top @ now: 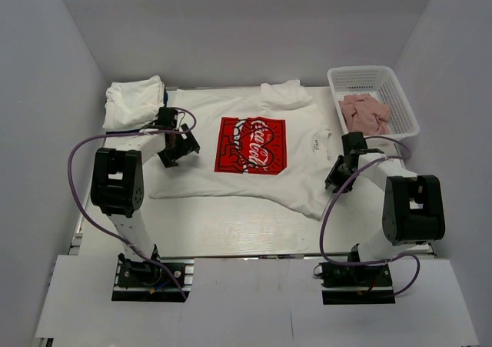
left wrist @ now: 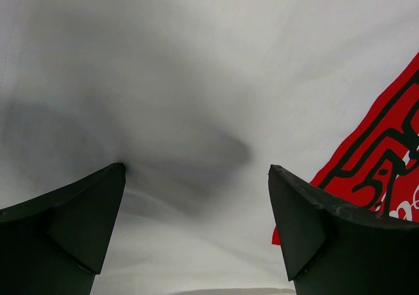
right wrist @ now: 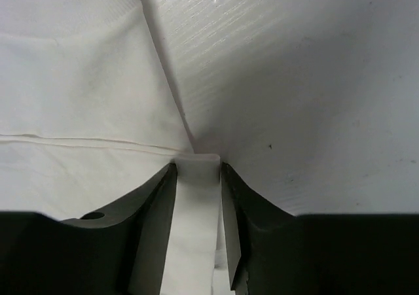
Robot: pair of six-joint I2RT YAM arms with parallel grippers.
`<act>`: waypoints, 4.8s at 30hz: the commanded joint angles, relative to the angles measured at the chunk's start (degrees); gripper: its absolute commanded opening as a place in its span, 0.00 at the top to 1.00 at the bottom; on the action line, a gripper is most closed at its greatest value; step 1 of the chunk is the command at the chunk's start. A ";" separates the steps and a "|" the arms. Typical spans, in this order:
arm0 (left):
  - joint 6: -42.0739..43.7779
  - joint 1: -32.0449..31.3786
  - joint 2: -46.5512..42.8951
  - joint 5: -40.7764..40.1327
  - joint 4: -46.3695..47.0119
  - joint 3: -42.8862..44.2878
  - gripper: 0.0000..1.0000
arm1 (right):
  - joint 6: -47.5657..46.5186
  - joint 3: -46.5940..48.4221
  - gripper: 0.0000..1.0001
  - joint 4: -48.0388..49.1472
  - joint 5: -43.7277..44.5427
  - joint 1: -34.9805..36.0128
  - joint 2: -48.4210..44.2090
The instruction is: Fold and stack the t-shirts
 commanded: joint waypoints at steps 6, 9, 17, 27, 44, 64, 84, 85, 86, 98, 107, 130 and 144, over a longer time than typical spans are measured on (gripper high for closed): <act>0.48 -0.18 -4.17 0.71 0.50 -0.39 0.00 | -1.83 -2.13 0.99 5.02 -0.61 -0.82 -3.32; 0.48 -0.18 -4.17 1.24 0.50 -0.39 0.00 | -2.36 -0.90 1.00 3.89 -1.48 -0.65 -4.19; 0.48 -0.18 -5.23 1.77 1.02 -0.91 0.00 | -6.04 1.30 0.94 -4.28 1.75 -0.47 -9.29; 0.48 -0.18 -5.23 3.61 2.08 -1.53 0.00 | -13.43 0.69 0.92 -4.47 -4.75 0.93 -11.58; 0.48 -0.18 -4.70 3.61 1.55 -2.06 0.00 | -14.14 -0.19 0.64 -7.46 -9.49 1.64 -9.03; -0.04 -0.18 -4.17 5.28 4.10 -3.81 0.00 | -32.23 8.77 1.00 -12.19 -36.63 18.49 -14.30; -0.04 -0.71 -8.39 6.43 4.72 -8.21 0.00 | -29.61 5.61 0.77 -27.40 -33.76 47.06 -6.92; -0.04 -0.71 -8.39 6.43 4.72 -8.21 0.00 | -29.00 5.52 0.59 -27.58 -31.66 47.34 -7.10; -0.04 -0.71 -8.91 6.43 4.20 -8.21 0.00 | -28.56 5.43 0.44 -27.93 -30.77 47.52 -7.97; 0.48 -0.71 -11.73 3.53 1.29 -8.21 0.00 | -13.03 9.38 0.10 -12.93 0.57 44.01 -16.60; 0.48 -0.71 -14.98 0.80 2.87 -10.31 0.00 | -3.68 15.28 0.10 -10.89 11.52 32.14 -4.30; -0.04 -0.71 -14.81 -0.60 2.17 -9.27 0.00 | -34.00 8.33 0.10 -5.52 12.38 52.17 9.43; 0.48 -0.71 -13.66 -0.52 -0.72 -5.76 0.00 | -22.07 8.86 0.10 4.23 4.31 44.27 -9.20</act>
